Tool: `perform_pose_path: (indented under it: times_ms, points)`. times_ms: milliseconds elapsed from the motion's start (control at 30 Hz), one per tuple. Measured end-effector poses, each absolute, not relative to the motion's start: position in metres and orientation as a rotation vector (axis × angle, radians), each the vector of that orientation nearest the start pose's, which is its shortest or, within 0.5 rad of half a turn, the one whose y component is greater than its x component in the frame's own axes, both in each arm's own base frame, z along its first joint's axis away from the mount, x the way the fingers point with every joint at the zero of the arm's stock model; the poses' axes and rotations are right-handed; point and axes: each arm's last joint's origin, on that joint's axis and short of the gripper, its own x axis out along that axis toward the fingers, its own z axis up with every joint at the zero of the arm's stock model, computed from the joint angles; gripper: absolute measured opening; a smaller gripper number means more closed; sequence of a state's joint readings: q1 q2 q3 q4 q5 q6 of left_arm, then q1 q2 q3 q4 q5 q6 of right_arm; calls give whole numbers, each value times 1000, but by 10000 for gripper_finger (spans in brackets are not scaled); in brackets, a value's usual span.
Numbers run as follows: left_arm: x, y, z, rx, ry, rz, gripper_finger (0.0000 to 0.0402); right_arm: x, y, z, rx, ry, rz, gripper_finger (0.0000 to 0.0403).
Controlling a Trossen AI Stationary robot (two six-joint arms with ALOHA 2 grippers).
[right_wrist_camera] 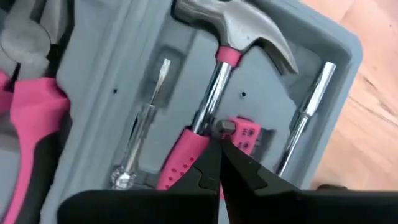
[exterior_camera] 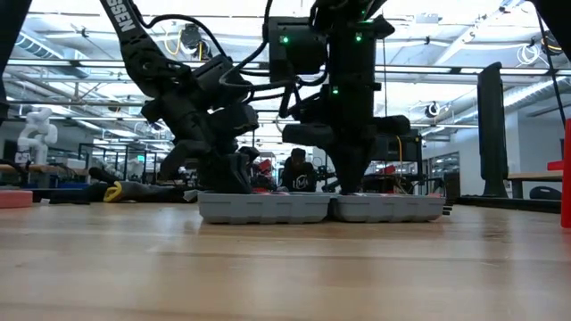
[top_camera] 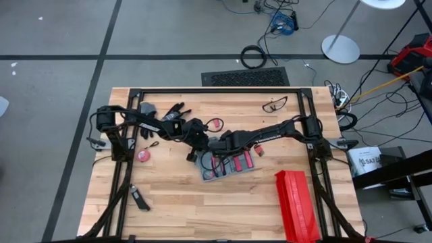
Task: Prefit tool cases
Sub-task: Put the red terminal block into the gray prefit tools case
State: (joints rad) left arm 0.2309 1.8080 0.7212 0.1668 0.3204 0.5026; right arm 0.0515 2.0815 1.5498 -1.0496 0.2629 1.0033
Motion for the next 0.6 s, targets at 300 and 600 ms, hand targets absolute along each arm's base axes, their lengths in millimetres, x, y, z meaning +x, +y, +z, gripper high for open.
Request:
perform_pose_path:
  times_ms: [300, 600]
  points:
    - [301, 62, 95, 220, 835, -295, 0, 388, 12, 172, 524, 1299, -941, 0]
    - [300, 62, 95, 220, 836, -294, 0, 393, 2, 177, 488, 1250, -952, 0]
